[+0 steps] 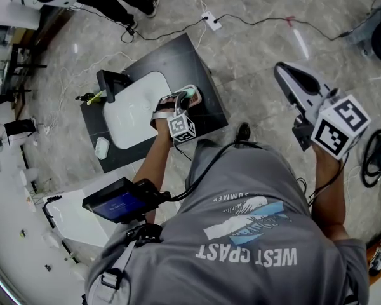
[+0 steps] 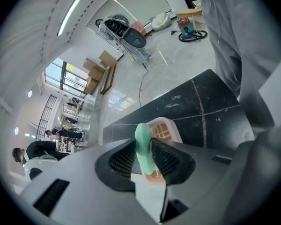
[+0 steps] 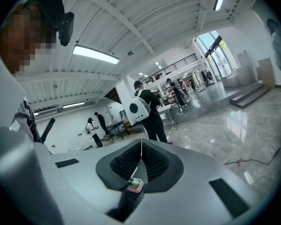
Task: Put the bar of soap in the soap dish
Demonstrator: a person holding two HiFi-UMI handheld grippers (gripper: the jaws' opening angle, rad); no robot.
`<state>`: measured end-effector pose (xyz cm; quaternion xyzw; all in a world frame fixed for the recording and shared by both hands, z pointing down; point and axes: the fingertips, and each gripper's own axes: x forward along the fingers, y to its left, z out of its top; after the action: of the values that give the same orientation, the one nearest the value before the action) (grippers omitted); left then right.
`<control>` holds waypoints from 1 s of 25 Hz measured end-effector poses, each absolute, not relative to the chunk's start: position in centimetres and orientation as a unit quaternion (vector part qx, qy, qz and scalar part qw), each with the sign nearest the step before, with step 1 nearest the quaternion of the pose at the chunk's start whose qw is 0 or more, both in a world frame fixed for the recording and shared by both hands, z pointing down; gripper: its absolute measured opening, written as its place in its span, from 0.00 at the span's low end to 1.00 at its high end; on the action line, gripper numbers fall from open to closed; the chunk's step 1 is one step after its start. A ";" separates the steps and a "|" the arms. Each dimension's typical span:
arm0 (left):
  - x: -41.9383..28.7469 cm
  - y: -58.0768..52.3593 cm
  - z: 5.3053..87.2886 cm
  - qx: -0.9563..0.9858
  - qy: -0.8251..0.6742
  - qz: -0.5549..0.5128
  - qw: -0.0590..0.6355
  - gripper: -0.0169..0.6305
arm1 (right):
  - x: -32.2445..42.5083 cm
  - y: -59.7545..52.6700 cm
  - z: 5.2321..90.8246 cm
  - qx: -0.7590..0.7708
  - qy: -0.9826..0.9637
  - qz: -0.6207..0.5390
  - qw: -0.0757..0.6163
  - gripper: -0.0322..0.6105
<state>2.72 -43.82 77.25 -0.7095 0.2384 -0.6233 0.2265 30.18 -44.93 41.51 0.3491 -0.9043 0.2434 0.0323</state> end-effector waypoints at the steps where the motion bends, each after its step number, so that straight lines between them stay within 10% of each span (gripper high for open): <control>1: 2.6 -43.7 77.3 -0.708 0.239 -0.626 0.226 0.19 | 30.3 -44.9 41.5 0.348 -0.904 0.244 0.032 0.06; 15: 1.9 -41.9 74.8 -0.739 0.301 -0.590 0.124 0.24 | 30.0 -43.1 42.7 0.327 -0.908 0.260 0.026 0.06; 25: 3.1 -38.8 58.5 -0.799 0.491 -0.344 0.031 0.24 | 24.6 -36.4 40.6 0.266 -0.931 0.246 0.045 0.06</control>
<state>3.09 -38.77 58.47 -0.7994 0.4913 -0.3444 0.0309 24.62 -36.42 40.62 0.2657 -0.9309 0.2464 0.0451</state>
